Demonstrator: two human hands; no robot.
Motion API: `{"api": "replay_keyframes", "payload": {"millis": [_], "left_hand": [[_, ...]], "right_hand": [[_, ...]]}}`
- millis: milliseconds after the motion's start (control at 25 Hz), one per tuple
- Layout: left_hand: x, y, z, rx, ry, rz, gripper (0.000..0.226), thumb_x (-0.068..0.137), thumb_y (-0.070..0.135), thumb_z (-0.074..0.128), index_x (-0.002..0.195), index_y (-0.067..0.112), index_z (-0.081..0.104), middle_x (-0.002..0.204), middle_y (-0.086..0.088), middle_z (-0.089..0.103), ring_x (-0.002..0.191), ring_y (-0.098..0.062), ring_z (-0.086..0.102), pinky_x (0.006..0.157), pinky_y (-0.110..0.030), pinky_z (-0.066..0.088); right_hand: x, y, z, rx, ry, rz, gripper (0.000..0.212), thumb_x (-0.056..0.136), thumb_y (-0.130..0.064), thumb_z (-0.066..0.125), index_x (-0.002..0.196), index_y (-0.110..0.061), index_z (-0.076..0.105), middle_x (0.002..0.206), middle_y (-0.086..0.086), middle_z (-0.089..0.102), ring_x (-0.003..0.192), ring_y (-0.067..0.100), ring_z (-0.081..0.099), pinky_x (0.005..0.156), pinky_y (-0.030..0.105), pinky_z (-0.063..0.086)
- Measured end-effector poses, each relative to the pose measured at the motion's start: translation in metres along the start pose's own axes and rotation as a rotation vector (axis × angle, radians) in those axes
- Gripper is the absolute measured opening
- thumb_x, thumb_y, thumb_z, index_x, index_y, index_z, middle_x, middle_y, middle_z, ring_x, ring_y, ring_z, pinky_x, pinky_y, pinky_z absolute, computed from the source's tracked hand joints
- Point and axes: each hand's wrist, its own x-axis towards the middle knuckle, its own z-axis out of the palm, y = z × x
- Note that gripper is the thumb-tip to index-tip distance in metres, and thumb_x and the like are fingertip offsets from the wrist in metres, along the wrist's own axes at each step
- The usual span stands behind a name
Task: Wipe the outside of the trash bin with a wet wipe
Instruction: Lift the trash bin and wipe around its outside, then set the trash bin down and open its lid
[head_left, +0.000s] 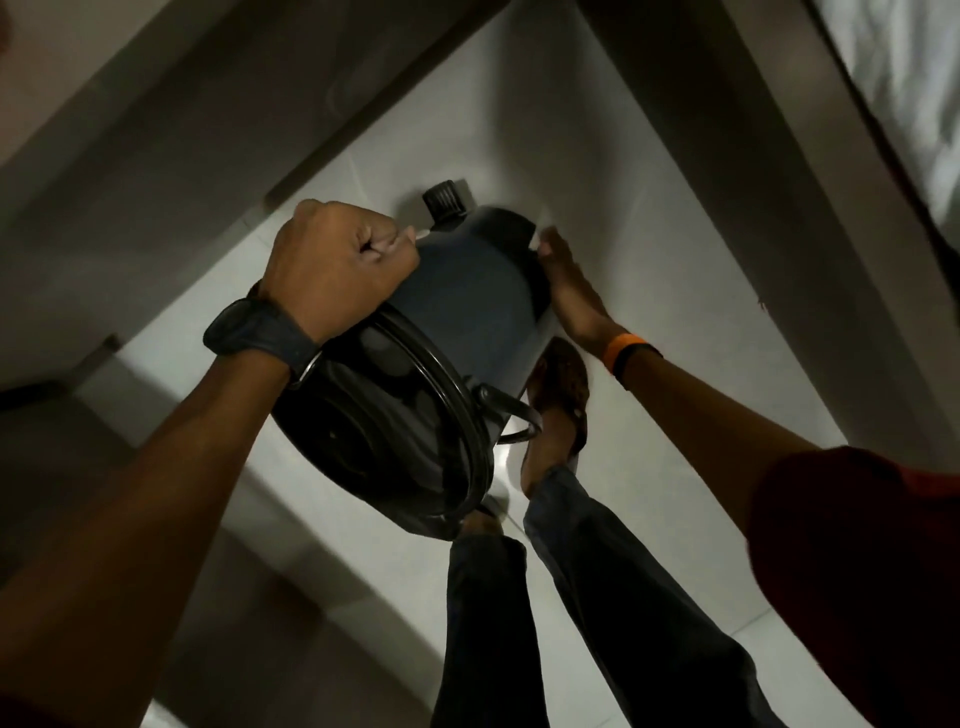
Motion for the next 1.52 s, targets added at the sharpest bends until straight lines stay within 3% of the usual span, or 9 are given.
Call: {"api": "replay_keyframes", "payload": {"millis": [200, 320, 400, 480, 600, 680, 840, 1160, 1520], "left_hand": [[0.018, 0.043, 0.001, 0.257, -0.163, 0.243, 0.048, 0.089, 0.041, 0.05, 0.05, 0.02, 0.032, 0.043, 0.002, 0.04, 0.046, -0.026, 0.043, 0.057, -0.03, 0.034], [0.021, 0.082, 0.029, 0.572, -0.415, 0.582, 0.038, 0.094, 0.043, 0.043, 0.066, 0.02, 0.056, 0.062, -0.004, 0.062, 0.057, -0.023, 0.059, 0.057, -0.032, 0.042], [0.004, 0.095, 0.053, 0.721, -0.571, 0.787, 0.032, 0.097, 0.036, 0.044, 0.086, 0.016, 0.067, 0.077, -0.004, 0.069, 0.071, -0.022, 0.063, 0.065, -0.033, 0.049], [-0.021, 0.087, 0.069, 0.823, -0.404, 0.944, 0.023, 0.095, 0.033, 0.05, 0.104, 0.018, 0.065, 0.1, -0.004, 0.072, 0.096, -0.025, 0.066, 0.091, -0.042, 0.055], [-0.066, 0.059, 0.077, 0.66, -0.034, 0.528, 0.057, 0.084, 0.043, 0.056, 0.137, 0.02, 0.05, 0.144, -0.014, 0.055, 0.14, -0.036, 0.043, 0.12, -0.061, 0.022], [-0.099, 0.045, 0.085, 0.65, -0.045, 0.212, 0.094, 0.077, 0.055, 0.061, 0.157, 0.019, 0.026, 0.164, -0.021, 0.026, 0.154, -0.038, 0.019, 0.12, -0.071, 0.01], [-0.132, 0.017, 0.09, 0.737, -0.155, 0.253, 0.12, 0.071, 0.05, 0.076, 0.161, 0.02, 0.003, 0.17, -0.014, -0.001, 0.158, -0.032, 0.002, 0.118, -0.075, 0.006], [-0.143, -0.031, 0.047, 0.85, -0.295, 0.616, 0.11, 0.076, 0.022, 0.069, 0.161, 0.016, -0.001, 0.171, -0.008, -0.006, 0.158, -0.028, -0.005, 0.122, -0.069, 0.007], [-0.168, 0.003, 0.052, 0.711, -0.128, 0.279, 0.103, 0.088, 0.066, 0.049, 0.16, 0.008, 0.006, 0.17, -0.012, 0.004, 0.158, -0.031, 0.004, 0.122, -0.067, 0.014]], "right_hand": [[-0.059, 0.006, 0.032, 0.24, -0.157, -0.27, 0.039, 0.106, -0.06, 0.029, 0.143, -0.063, 0.039, 0.153, -0.04, 0.038, 0.149, -0.013, 0.032, 0.125, 0.025, 0.017], [-0.045, 0.018, 0.034, 0.43, 0.098, -0.047, 0.03, 0.11, -0.03, 0.041, 0.123, -0.022, 0.067, 0.126, 0.007, 0.069, 0.117, 0.024, 0.064, 0.107, 0.04, 0.048], [-0.035, 0.029, 0.03, 0.421, 0.059, 0.101, 0.033, 0.108, -0.012, 0.046, 0.136, 0.001, 0.059, 0.137, 0.025, 0.064, 0.126, 0.038, 0.063, 0.111, 0.046, 0.05], [-0.033, 0.043, 0.032, 0.45, -0.005, 0.239, 0.041, 0.108, -0.013, 0.045, 0.144, 0.005, 0.051, 0.147, 0.028, 0.056, 0.139, 0.044, 0.054, 0.118, 0.053, 0.044], [-0.044, 0.055, 0.04, 0.701, 0.0, 0.363, 0.036, 0.109, -0.026, 0.045, 0.133, -0.007, 0.063, 0.14, 0.021, 0.064, 0.134, 0.041, 0.059, 0.115, 0.056, 0.045], [-0.048, 0.056, 0.044, 0.74, 0.034, 0.37, 0.026, 0.107, -0.026, 0.049, 0.105, -0.017, 0.074, 0.109, 0.01, 0.079, 0.11, 0.033, 0.072, 0.098, 0.049, 0.058], [-0.055, 0.054, 0.051, 0.574, 0.055, 0.334, 0.025, 0.101, -0.005, 0.057, 0.081, -0.013, 0.069, 0.07, 0.001, 0.074, 0.073, 0.021, 0.069, 0.058, 0.025, 0.061], [-0.103, 0.045, 0.019, 0.19, -0.129, 0.203, 0.015, 0.09, 0.001, 0.072, 0.093, -0.013, 0.073, 0.108, 0.014, 0.073, 0.106, 0.03, 0.069, 0.094, 0.046, 0.062], [-0.144, 0.077, 0.002, -0.063, 0.094, 0.184, 0.02, 0.094, 0.006, 0.062, 0.103, -0.005, 0.077, 0.115, 0.022, 0.073, 0.111, 0.044, 0.069, 0.101, 0.056, 0.057]]}}
